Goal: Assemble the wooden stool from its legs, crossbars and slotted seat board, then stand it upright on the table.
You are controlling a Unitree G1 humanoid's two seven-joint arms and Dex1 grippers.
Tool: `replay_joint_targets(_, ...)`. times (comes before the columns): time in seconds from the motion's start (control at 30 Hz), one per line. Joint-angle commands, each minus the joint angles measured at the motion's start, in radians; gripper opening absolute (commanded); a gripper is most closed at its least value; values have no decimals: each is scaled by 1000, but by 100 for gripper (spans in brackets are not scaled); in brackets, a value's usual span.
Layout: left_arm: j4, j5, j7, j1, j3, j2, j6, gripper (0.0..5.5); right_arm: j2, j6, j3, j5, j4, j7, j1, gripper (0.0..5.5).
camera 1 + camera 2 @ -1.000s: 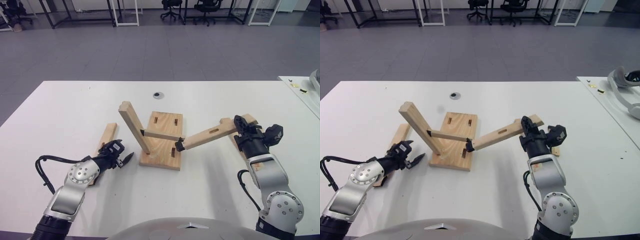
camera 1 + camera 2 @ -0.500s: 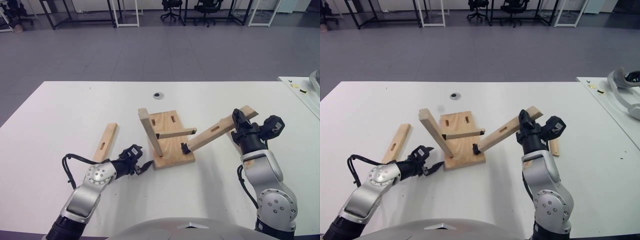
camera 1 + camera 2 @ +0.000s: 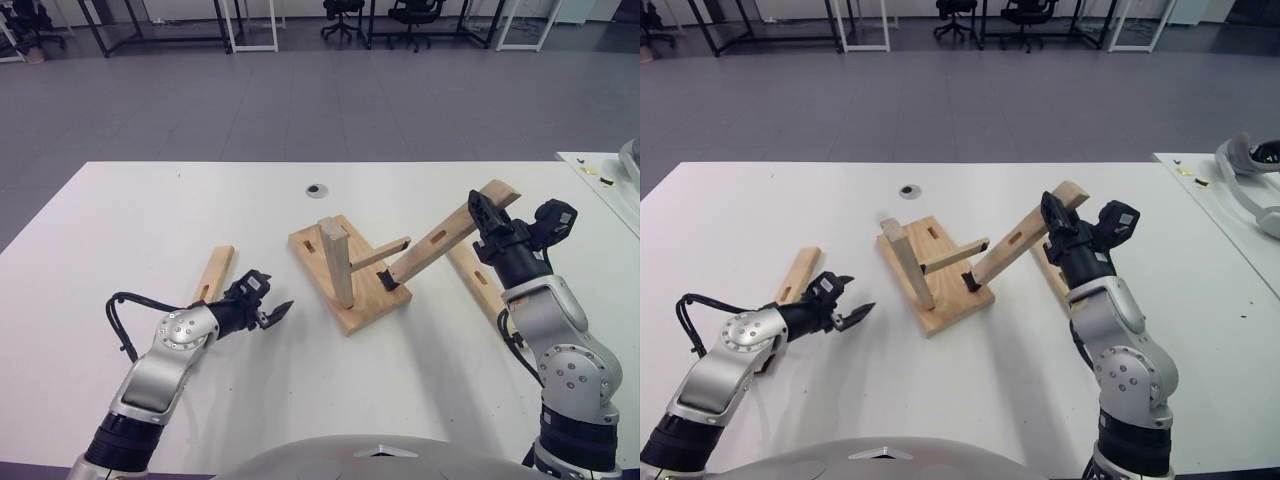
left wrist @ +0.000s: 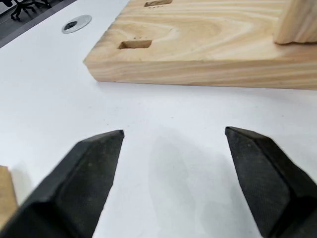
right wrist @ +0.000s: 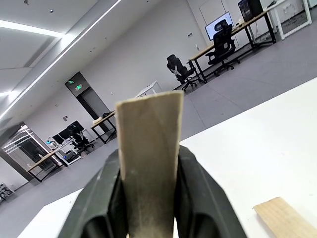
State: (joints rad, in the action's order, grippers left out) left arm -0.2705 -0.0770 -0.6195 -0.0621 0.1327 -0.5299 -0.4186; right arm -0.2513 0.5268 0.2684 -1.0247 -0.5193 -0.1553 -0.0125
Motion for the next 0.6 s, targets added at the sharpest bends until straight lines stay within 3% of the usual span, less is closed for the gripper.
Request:
replay_joint_targets(0.03, 53, 3, 5, 76, -6, 14, 41, 375, 31, 4, 19, -47, 44, 14, -41, 100)
replay_joint_targets(0.4, 457, 65, -52, 475, 95, 123, 272, 375, -71, 71, 15, -31, 176, 169, -133, 100)
replay_joint_targets(0.6, 619, 94, -72, 555, 148, 188, 324, 375, -81, 85, 16, -2, 183, 200, -156, 100)
